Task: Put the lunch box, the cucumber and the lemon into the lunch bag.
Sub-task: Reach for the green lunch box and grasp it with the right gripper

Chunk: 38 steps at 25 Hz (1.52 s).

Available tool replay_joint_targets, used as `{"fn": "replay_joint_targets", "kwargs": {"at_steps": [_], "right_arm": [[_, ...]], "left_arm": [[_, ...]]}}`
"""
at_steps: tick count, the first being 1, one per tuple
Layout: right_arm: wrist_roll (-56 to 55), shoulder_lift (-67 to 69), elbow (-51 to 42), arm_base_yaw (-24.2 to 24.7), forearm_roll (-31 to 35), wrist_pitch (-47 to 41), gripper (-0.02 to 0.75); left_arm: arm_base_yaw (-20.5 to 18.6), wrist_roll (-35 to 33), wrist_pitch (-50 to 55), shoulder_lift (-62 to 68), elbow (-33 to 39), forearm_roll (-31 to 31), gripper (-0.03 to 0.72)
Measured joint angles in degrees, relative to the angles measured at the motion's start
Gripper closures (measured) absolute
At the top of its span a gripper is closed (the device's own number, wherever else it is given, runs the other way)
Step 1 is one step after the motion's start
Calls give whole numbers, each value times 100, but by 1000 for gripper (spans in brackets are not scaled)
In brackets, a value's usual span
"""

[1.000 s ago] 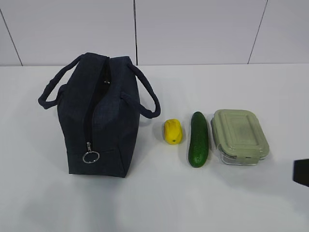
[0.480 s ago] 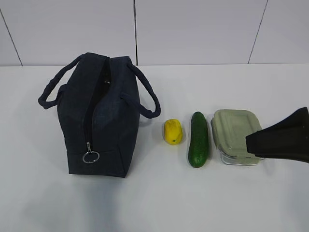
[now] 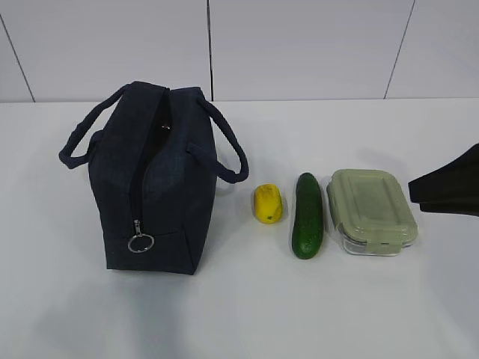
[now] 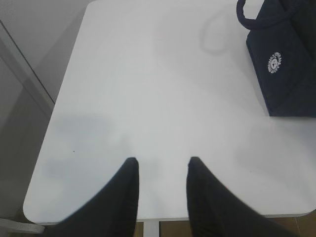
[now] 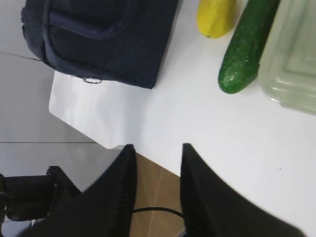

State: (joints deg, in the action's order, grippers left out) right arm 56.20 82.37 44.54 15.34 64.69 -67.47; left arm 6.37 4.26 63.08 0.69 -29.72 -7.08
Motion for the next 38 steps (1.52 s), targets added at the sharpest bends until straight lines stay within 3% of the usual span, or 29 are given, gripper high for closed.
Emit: {"fn": "replay_joint_targets", "kwargs": {"at_steps": [14, 26, 29, 35, 38], "right_arm": [[132, 1352, 741, 1074, -332, 0, 495], [875, 2415, 1178, 1129, -248, 10, 489], [1152, 2549, 1186, 1129, -113, 10, 426], [1496, 2860, 1443, 1129, 170, 21, 208], [1582, 3035, 1689, 1129, 270, 29, 158]], "left_arm": [[0, 0, 0, 0, 0, 0, 452], [0, 0, 0, 0, 0, 0, 452], [0, 0, 0, 0, 0, 0, 452], [0, 0, 0, 0, 0, 0, 452], [0, 0, 0, 0, 0, 0, 452]]}}
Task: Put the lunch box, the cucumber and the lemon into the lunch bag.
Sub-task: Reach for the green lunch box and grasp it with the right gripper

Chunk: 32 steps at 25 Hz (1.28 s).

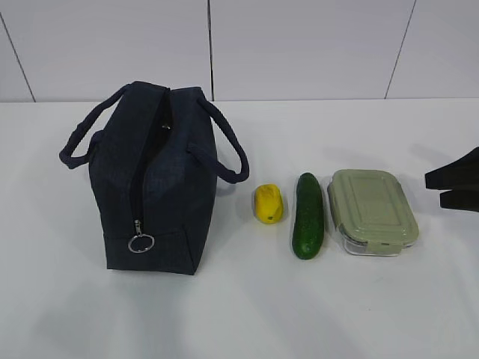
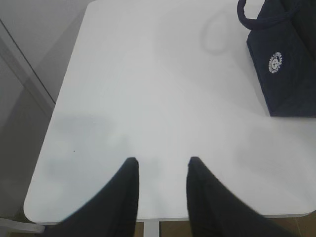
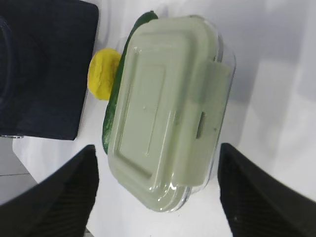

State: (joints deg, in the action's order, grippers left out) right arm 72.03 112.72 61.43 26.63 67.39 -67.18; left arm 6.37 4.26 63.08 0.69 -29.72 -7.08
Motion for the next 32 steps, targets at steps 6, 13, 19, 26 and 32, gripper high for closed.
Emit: {"fn": "replay_joint_targets", "kwargs": {"at_steps": [6, 13, 19, 26, 32], "right_arm": [[25, 491, 443, -149, -12, 10, 145], [68, 1105, 886, -481, -133, 5, 143], [95, 1158, 974, -492, -154, 5, 142], [85, 1293, 974, -602, -154, 14, 141], [85, 1396, 983, -774, -154, 14, 141]], "left_arm": [[0, 0, 0, 0, 0, 0, 452], [0, 0, 0, 0, 0, 0, 451], [0, 0, 0, 0, 0, 0, 451], [0, 0, 0, 0, 0, 0, 451], [0, 0, 0, 0, 0, 0, 451]]}}
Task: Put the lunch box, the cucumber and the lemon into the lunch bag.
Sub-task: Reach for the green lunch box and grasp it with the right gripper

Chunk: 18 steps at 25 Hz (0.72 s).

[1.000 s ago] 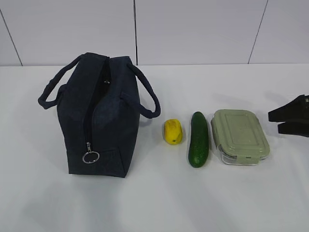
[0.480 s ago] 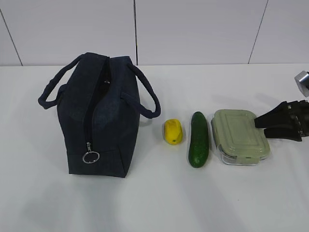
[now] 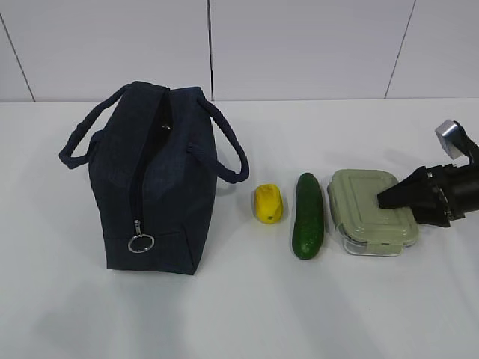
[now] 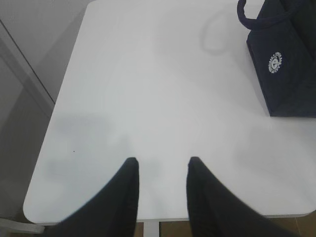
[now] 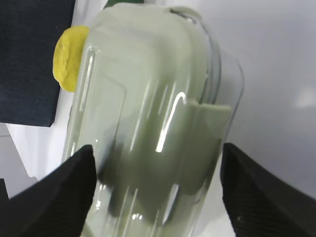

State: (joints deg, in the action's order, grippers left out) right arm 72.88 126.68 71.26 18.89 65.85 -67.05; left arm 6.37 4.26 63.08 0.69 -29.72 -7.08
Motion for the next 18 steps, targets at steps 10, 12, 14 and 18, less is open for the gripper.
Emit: {"fn": "replay_joint_targets", "kwargs": {"at_steps": [10, 12, 14, 18], "right_arm": [[-21, 264, 26, -13, 209, -173, 142], [-43, 272, 31, -13, 213, -182, 142], [-54, 272, 40, -13, 213, -182, 142], [-62, 272, 40, -13, 240, -186, 142]], "left_arm": [[0, 0, 0, 0, 0, 0, 451], [0, 0, 0, 0, 0, 0, 451], [0, 0, 0, 0, 0, 0, 452], [0, 0, 0, 0, 0, 0, 452]]}}
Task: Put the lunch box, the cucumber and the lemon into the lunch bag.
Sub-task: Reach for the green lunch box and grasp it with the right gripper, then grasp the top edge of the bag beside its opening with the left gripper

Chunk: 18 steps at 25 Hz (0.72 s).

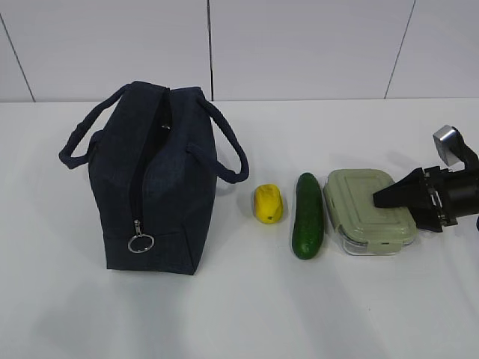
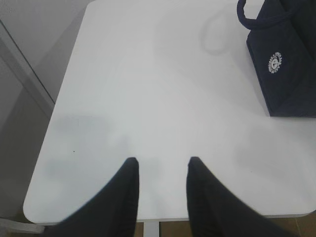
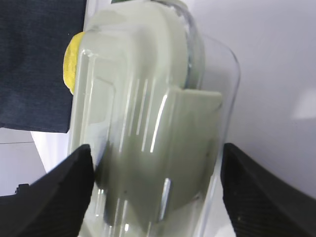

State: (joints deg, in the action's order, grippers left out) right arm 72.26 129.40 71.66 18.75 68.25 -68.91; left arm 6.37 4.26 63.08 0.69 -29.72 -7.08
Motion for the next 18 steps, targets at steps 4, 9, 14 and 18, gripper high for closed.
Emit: {"fn": "replay_joint_targets", "kwargs": {"at_steps": [4, 9, 14, 18], "right_arm": [[0, 0, 0, 0, 9, 0, 142], [0, 4, 0, 0, 70, 0, 172], [0, 4, 13, 0, 122, -22, 246], [-39, 4, 81, 0, 82, -62, 312]], "left_arm": [[0, 0, 0, 0, 0, 0, 451], [0, 0, 0, 0, 0, 0, 451], [0, 0, 0, 0, 0, 0, 452], [0, 0, 0, 0, 0, 0, 452]]}}
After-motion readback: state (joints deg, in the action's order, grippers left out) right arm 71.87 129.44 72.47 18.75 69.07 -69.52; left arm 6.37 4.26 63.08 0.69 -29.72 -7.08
